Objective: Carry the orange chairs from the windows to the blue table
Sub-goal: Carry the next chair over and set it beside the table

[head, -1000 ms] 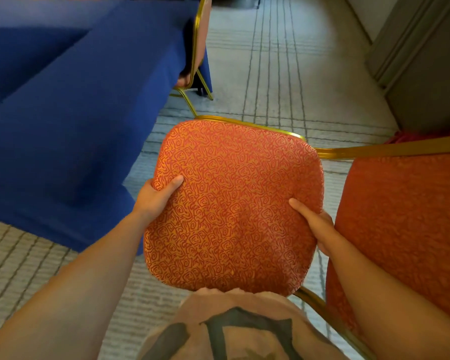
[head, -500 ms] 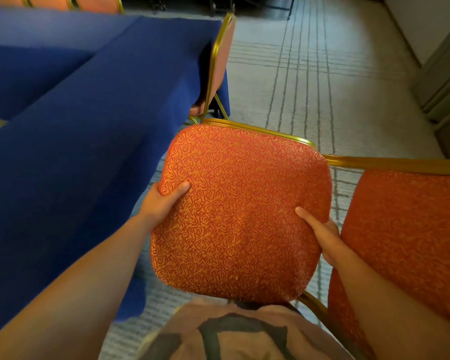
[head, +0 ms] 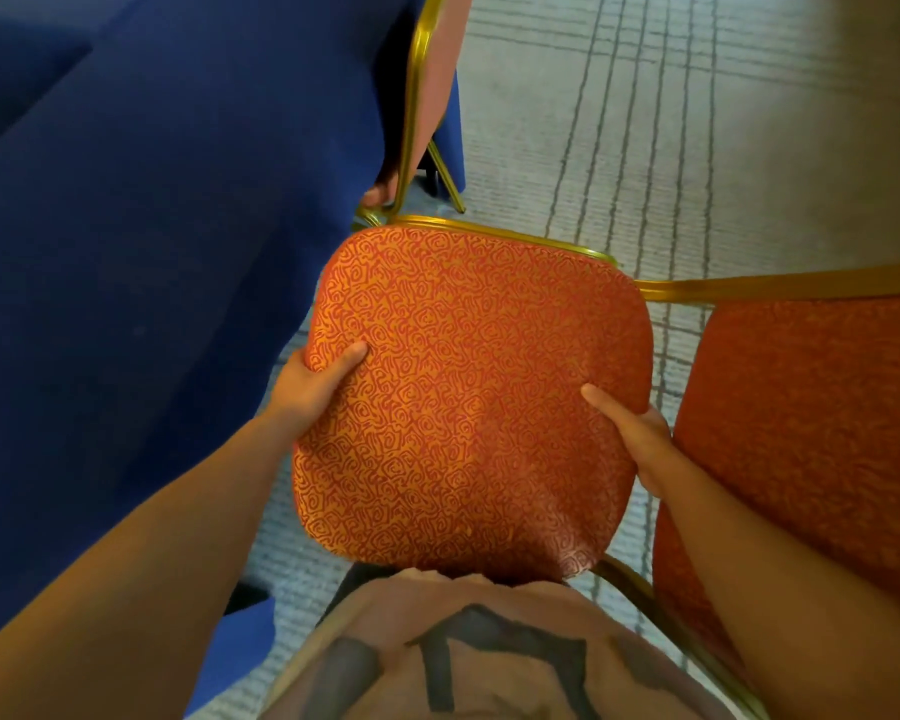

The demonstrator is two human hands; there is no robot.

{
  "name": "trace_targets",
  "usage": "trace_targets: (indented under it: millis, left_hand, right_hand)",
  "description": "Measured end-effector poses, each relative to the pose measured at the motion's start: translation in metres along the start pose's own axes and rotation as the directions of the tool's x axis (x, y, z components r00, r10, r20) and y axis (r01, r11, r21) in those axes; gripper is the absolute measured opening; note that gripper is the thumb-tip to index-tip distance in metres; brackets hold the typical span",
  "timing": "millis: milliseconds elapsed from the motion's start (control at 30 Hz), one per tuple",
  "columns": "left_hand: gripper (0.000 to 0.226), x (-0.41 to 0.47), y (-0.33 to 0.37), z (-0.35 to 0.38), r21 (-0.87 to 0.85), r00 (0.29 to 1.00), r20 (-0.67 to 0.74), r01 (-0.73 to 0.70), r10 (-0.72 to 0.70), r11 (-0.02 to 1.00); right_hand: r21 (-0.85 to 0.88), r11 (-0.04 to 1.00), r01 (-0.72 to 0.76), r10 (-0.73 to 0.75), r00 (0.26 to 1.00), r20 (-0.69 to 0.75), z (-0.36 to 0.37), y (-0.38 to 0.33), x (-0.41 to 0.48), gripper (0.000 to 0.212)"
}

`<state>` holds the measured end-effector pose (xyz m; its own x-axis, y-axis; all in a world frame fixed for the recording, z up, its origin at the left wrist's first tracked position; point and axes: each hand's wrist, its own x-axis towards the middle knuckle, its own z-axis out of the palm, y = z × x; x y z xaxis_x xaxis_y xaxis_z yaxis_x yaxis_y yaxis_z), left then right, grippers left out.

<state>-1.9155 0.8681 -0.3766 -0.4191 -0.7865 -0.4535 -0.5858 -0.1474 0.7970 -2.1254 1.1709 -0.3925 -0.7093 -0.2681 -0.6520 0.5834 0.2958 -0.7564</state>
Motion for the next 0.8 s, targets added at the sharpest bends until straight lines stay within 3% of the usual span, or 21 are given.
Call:
trace_targets:
  millis: [267, 400, 500, 633, 800]
  left_hand:
    - [0.084, 0.172, 0.025, 0.034, 0.083, 0.998, -0.009, 0.058, -0.058, 0.995]
    - [0.09, 0.228, 0.022, 0.054, 0.105, 0.996, -0.033, 0.09, -0.087, 0.99]
    - [0.084, 0.278, 0.006, 0.08, 0.112, 0.986, -0.003, 0.166, -0.167, 0.98]
    - [0.056, 0.339, -0.021, 0.118, 0.181, 0.986, 0.018, 0.158, -0.164, 0.971]
    - [0.06, 0.397, -0.064, 0.156, 0.22, 0.985, 0.03, 0.161, -0.171, 0.962]
  right_hand:
    - [-0.005, 0.992, -0.123, 0.122, 0.988, -0.095, 0.065, -0.054, 0.133, 0.045]
    - [-0.042, 0.988, -0.148, 0.14, 0.978, -0.153, 0.082, -0.061, 0.187, 0.064]
    - [-0.065, 0.979, -0.192, 0.179, 0.969, -0.169, 0.091, -0.051, 0.237, 0.066]
    - [-0.063, 0.966, -0.25, 0.235, 0.955, -0.179, 0.099, -0.029, 0.304, 0.068]
    - [-0.081, 0.939, -0.335, 0.314, 0.928, -0.202, 0.107, 0.01, 0.371, 0.097]
